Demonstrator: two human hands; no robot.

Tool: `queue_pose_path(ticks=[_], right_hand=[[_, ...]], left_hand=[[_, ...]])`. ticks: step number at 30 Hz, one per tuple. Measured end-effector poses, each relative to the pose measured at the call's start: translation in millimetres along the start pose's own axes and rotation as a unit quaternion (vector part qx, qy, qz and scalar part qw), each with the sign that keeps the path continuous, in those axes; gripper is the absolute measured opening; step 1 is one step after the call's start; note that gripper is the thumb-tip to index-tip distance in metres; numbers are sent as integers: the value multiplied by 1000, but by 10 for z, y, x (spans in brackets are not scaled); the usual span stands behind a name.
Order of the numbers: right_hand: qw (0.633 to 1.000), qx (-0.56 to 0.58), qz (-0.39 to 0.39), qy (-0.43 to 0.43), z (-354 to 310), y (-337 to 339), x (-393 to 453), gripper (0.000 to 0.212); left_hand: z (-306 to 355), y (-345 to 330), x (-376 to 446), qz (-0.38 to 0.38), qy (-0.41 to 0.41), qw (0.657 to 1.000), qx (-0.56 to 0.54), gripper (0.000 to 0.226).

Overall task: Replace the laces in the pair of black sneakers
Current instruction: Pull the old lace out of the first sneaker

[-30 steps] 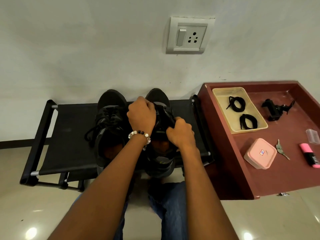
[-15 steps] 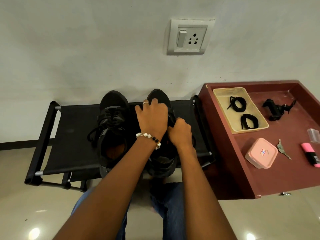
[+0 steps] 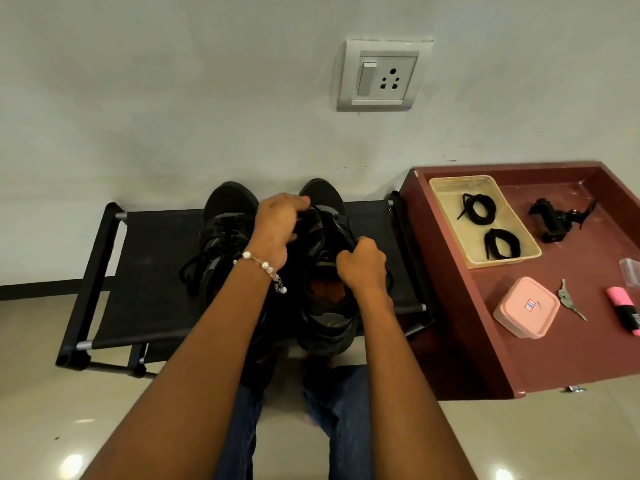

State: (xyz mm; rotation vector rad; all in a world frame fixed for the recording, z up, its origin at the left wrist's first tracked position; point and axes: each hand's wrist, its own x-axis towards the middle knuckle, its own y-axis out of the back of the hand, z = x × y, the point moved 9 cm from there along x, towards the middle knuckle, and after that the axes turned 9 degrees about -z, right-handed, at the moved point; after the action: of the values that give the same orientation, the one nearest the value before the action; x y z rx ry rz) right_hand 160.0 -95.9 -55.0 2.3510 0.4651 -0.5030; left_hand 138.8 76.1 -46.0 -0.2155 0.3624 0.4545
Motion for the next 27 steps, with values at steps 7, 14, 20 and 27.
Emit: queue_pose_path(ticks=[7,14,20,27], right_hand=[[1000,-5,7,4,-13,3,-8,23],[1000,-13,4,4,-24,-4,-17,24],[1000,-9,3,3,-27,-8,-35,24],[1000,-8,13,-4,-22,10,-29,26]], left_hand=[[27,88,-21,12,-21,969,-247,12],[196,-280,-11,-36,-151,872,464,16],[127,-328,1,26,-132,838,529,12],[119,-30,-20,18,-64,997,46,21]])
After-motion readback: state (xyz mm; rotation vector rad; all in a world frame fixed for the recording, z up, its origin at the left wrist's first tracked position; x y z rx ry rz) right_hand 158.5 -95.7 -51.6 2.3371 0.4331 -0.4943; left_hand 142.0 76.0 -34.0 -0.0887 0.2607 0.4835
